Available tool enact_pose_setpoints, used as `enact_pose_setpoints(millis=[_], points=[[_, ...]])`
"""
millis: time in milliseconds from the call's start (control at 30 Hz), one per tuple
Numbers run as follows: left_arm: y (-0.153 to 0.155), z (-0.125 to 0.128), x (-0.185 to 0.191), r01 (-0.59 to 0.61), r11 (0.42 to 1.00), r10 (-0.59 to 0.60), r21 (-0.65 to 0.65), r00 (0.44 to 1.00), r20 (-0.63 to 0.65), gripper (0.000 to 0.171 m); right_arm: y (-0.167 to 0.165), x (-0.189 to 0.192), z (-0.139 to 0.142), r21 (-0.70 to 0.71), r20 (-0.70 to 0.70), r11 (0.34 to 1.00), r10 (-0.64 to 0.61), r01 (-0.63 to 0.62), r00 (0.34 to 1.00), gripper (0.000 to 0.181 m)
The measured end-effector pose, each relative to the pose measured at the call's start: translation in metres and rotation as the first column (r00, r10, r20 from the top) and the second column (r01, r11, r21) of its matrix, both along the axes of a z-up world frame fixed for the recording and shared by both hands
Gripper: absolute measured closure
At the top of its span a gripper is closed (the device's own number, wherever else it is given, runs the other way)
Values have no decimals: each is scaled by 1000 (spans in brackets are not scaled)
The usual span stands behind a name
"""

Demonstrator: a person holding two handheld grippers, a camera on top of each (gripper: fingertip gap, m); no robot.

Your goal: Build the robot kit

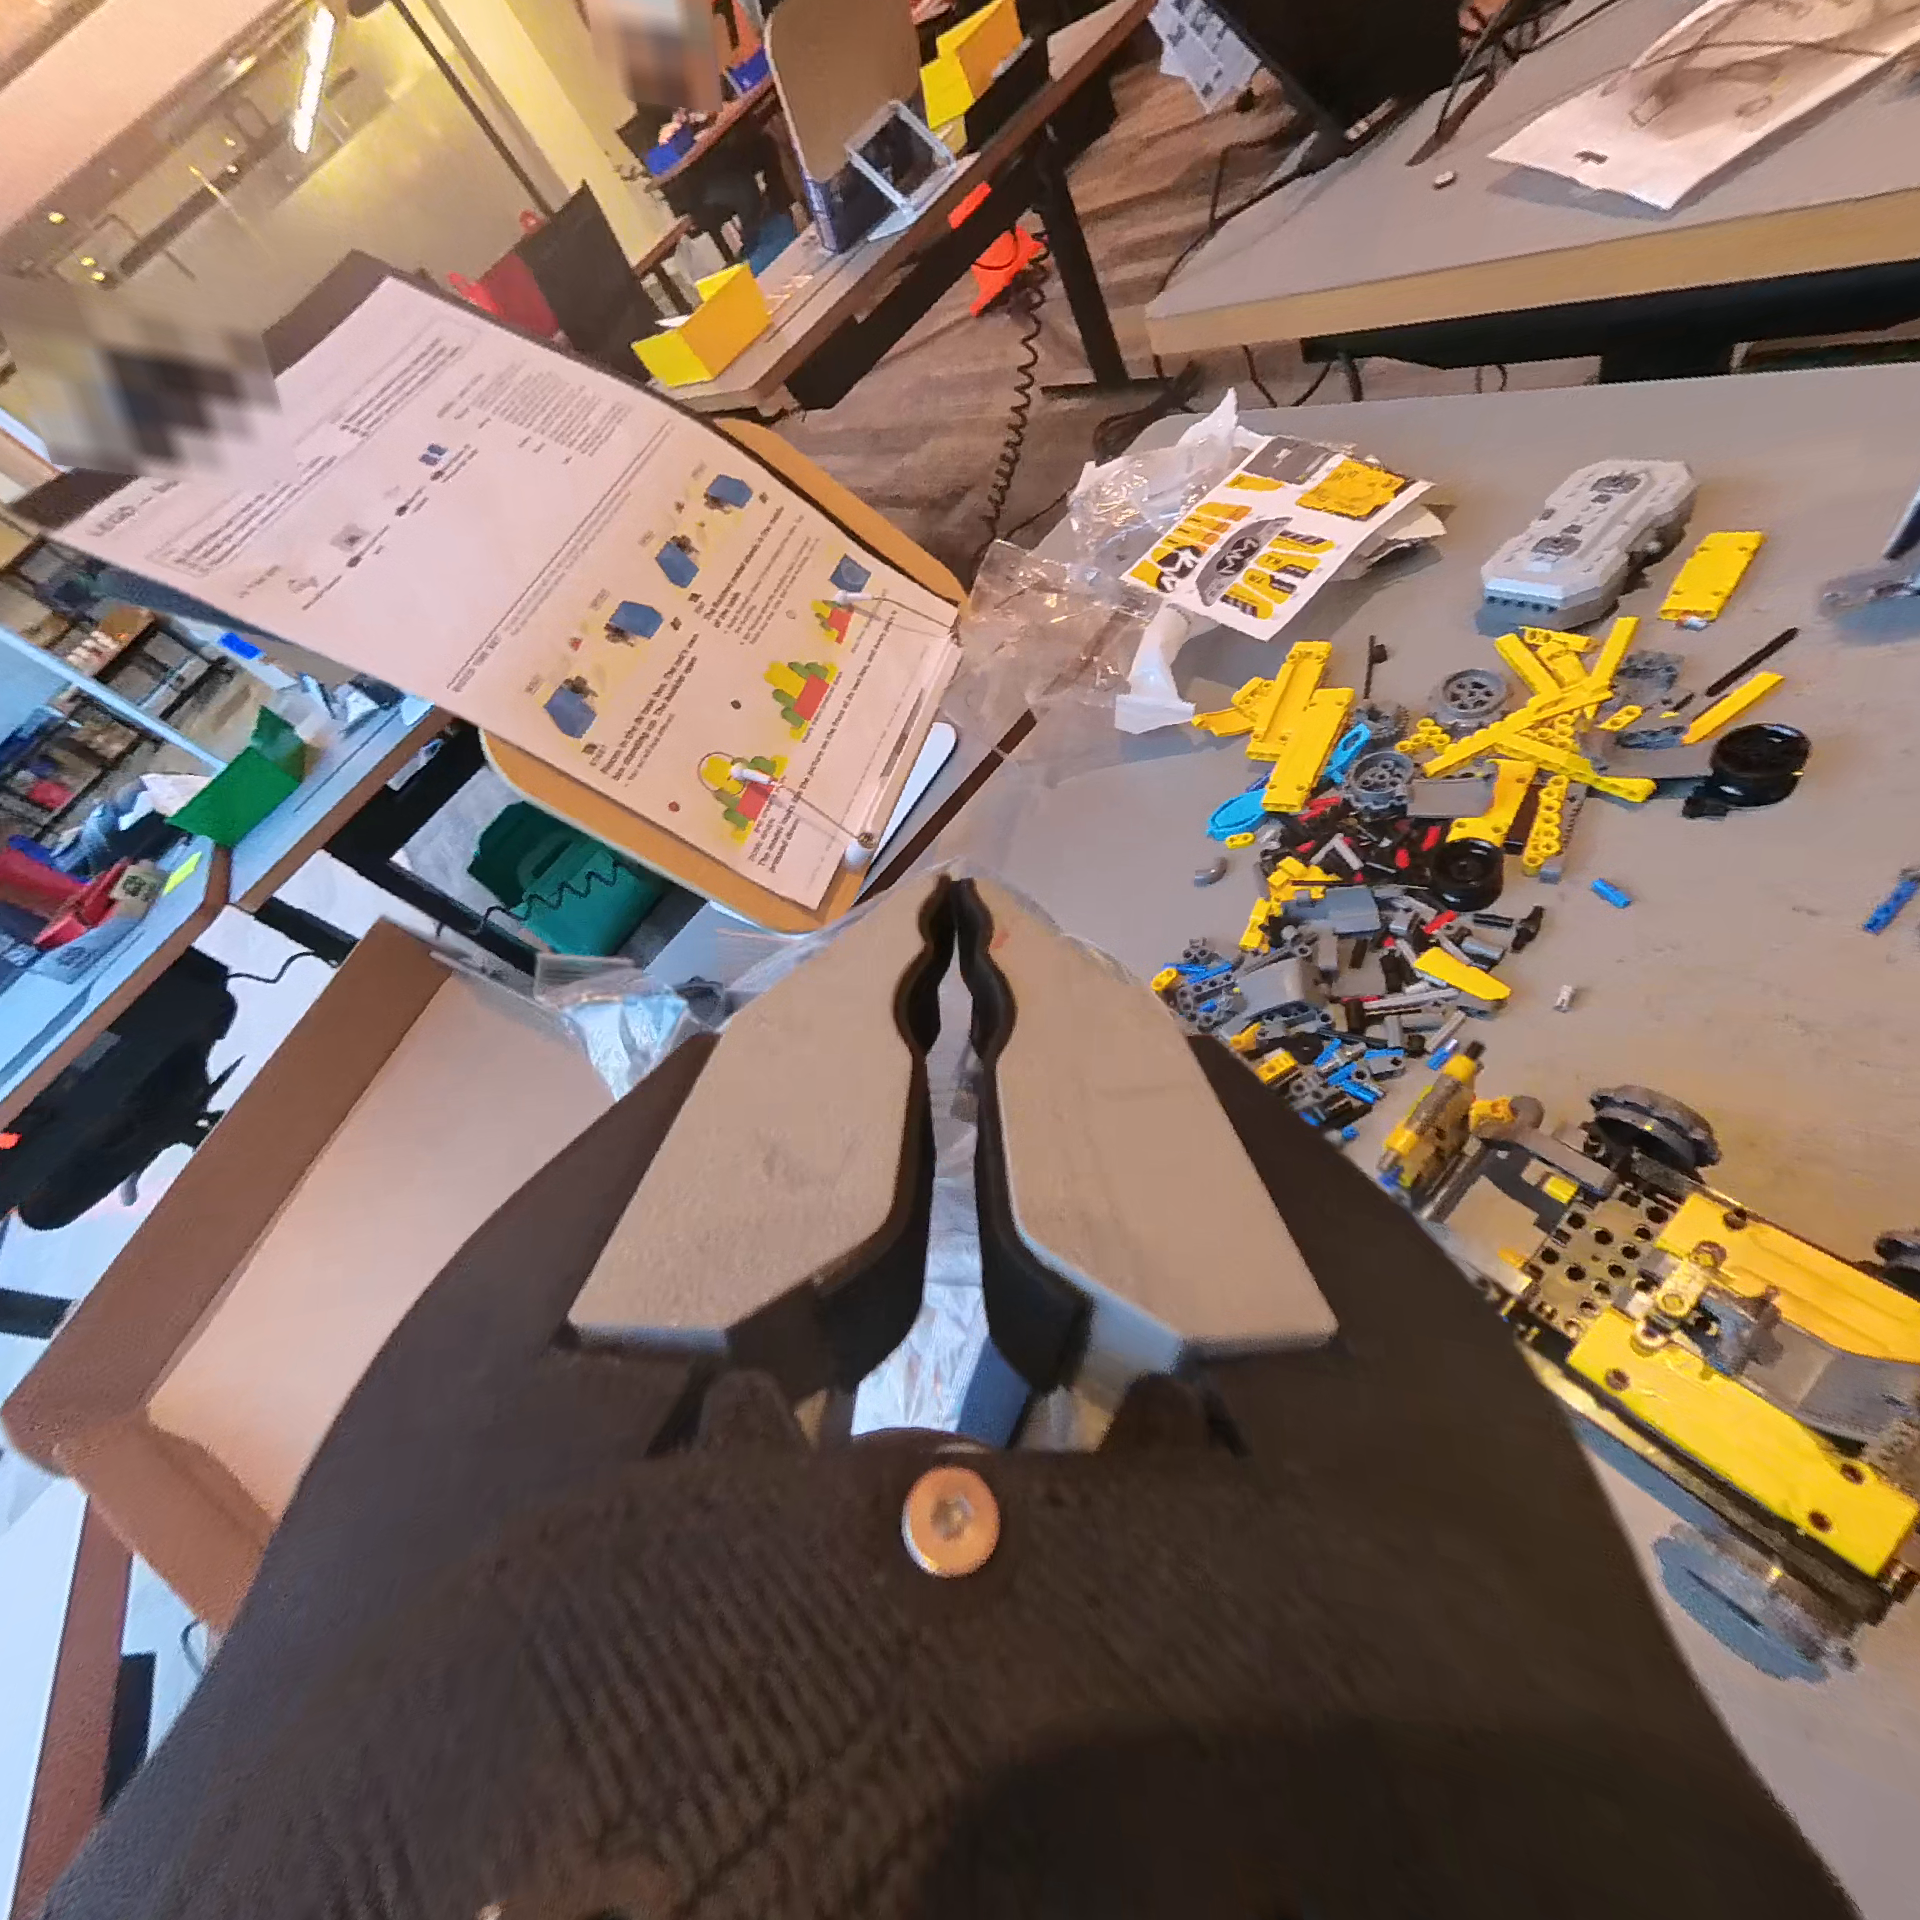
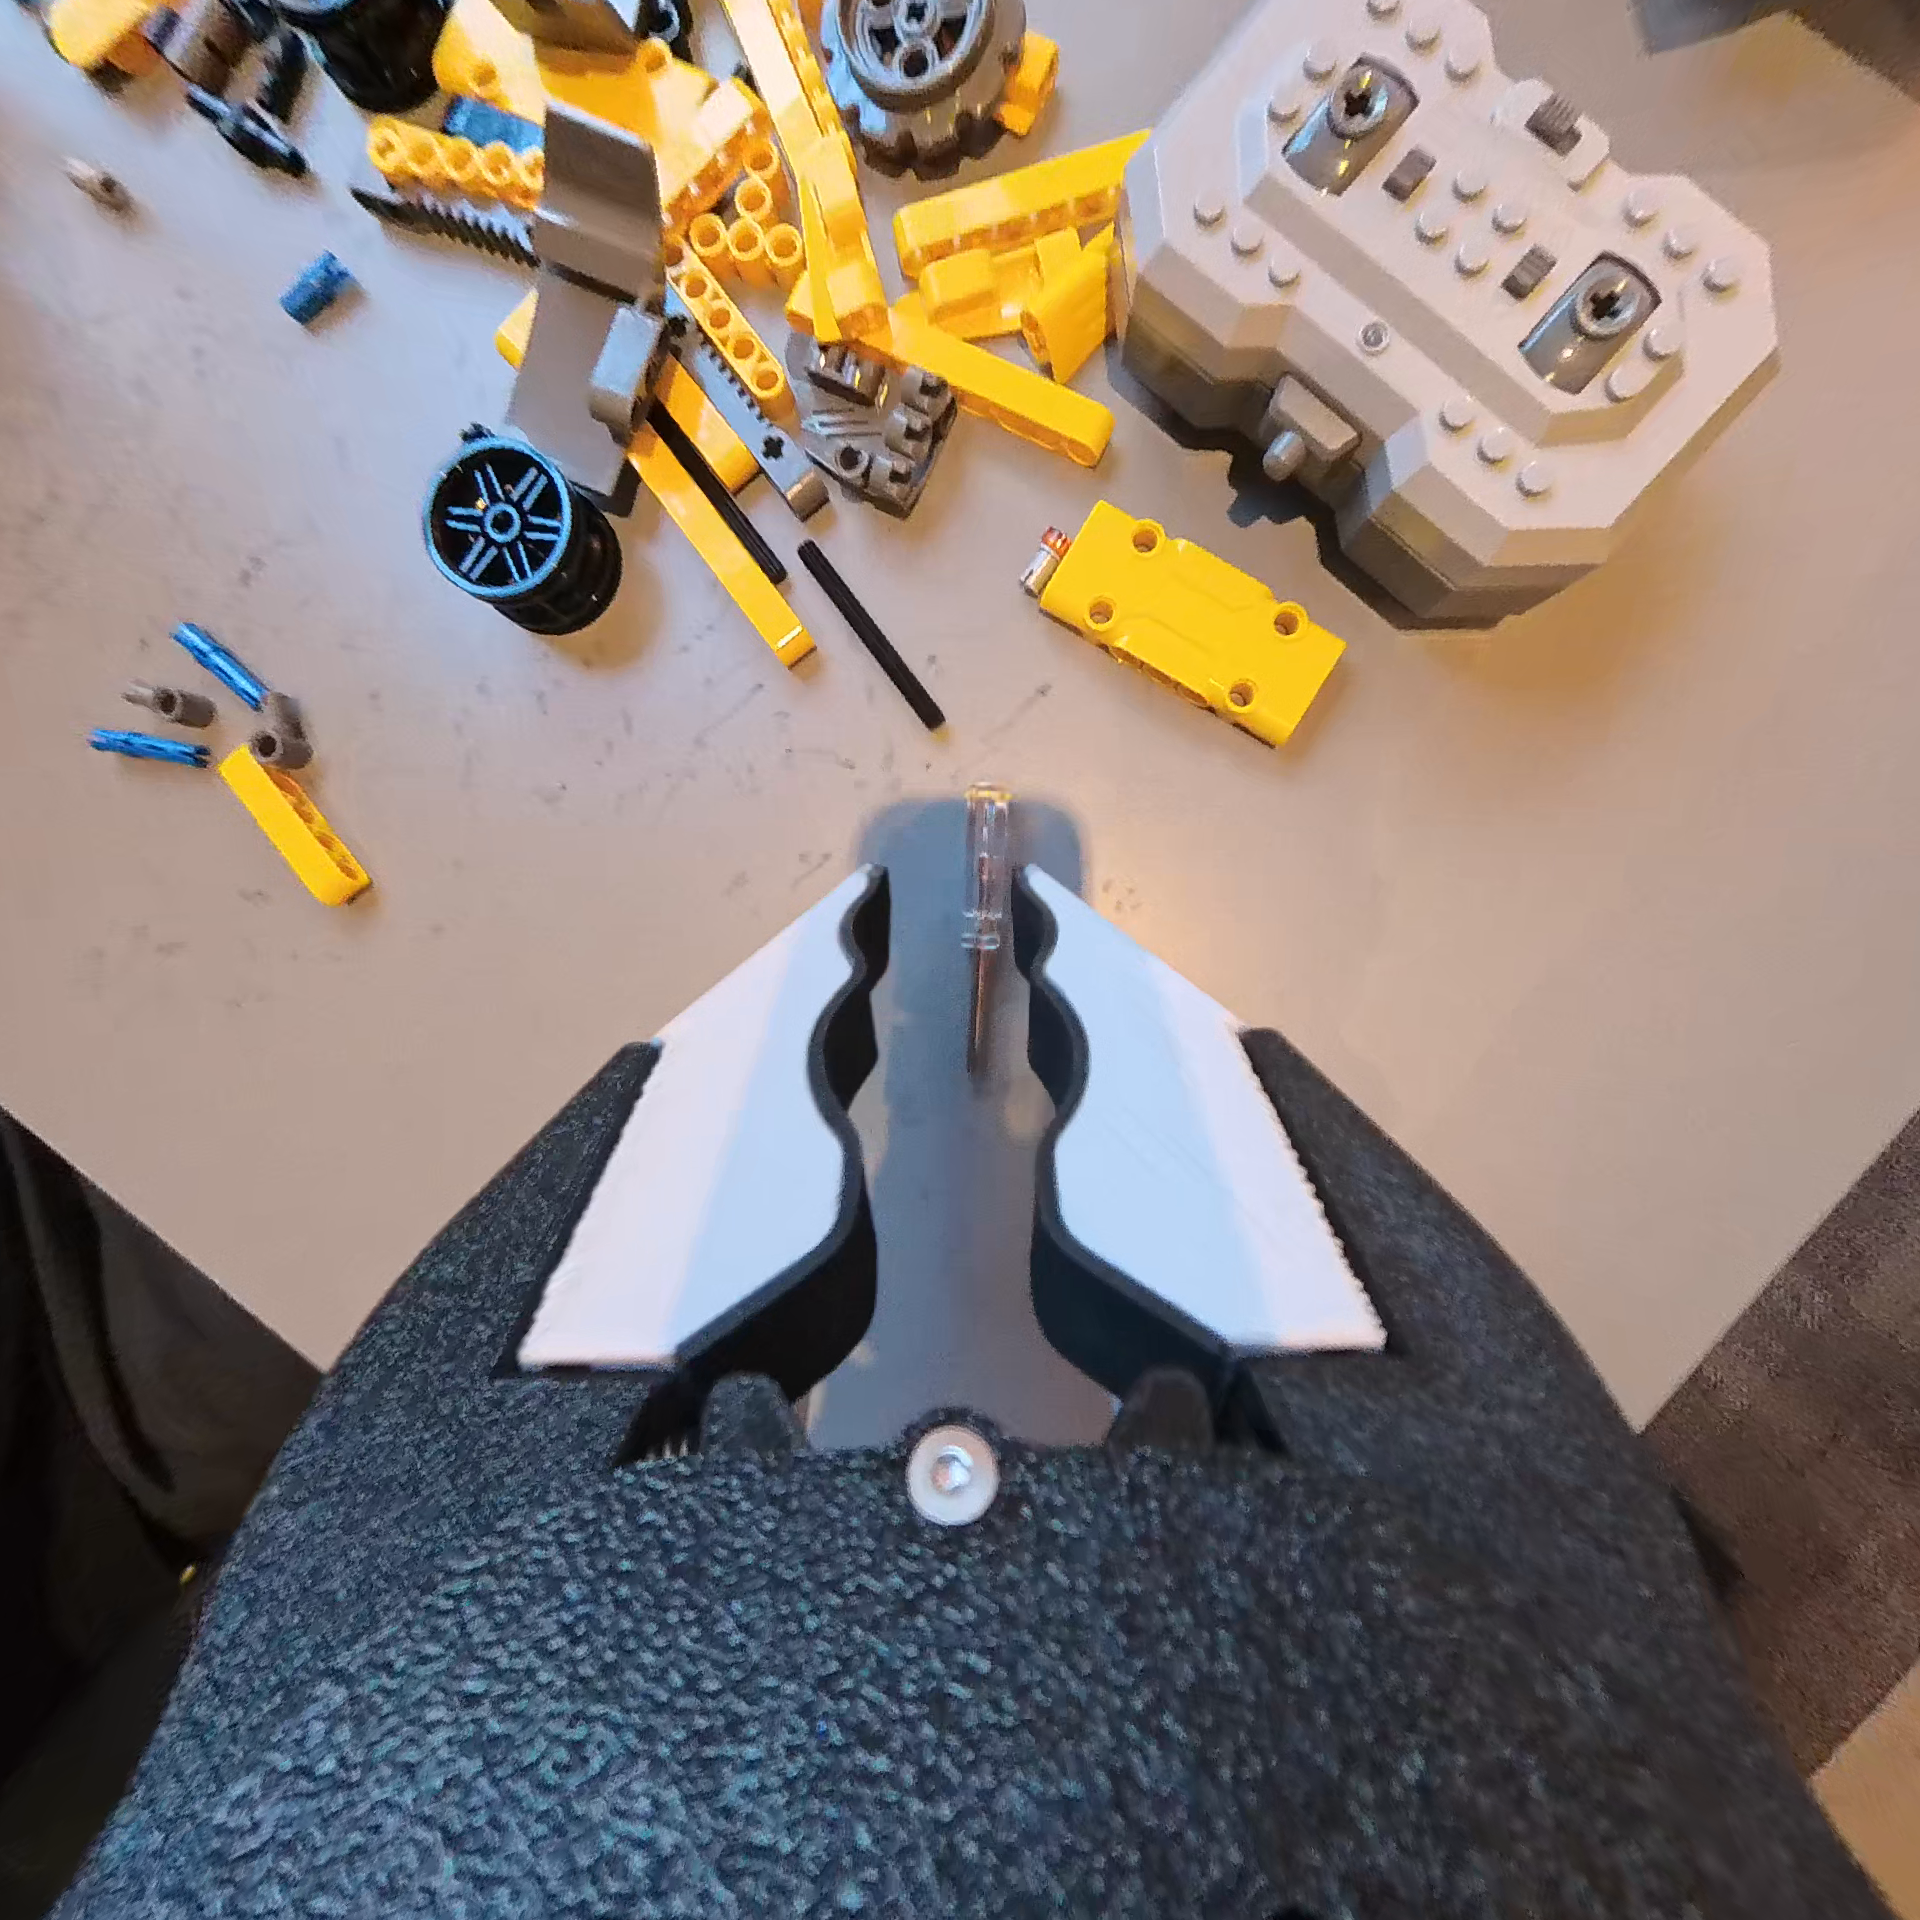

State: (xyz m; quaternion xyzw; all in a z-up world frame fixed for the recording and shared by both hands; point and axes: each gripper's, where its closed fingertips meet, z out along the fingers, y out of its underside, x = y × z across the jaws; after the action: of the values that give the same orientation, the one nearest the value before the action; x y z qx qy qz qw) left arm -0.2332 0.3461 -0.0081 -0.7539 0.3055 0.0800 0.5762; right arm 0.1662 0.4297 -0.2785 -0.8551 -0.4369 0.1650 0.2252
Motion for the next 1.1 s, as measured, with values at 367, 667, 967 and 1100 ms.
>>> enact_pose_setpoints(millis=[367,667,967,1100], points=[[32,5,39,116,989,-119,-88,993,-29,171,5,-50,54,85,-310,996,18,8,951,139],[61,-1,72,164,977,-175,-137,982,-70,171,9,-109,115,113,-594,994,78,-13,801,135],[92,-5,104,227,953,-239,-198,971,-34,171,-8,-228,124,-69,-755,965,115,-252,646,128],[100,1,110,250,948,-259,-198,966,-23,171,-1,-261,114,-189,-803,934,31,-304,596,124]])
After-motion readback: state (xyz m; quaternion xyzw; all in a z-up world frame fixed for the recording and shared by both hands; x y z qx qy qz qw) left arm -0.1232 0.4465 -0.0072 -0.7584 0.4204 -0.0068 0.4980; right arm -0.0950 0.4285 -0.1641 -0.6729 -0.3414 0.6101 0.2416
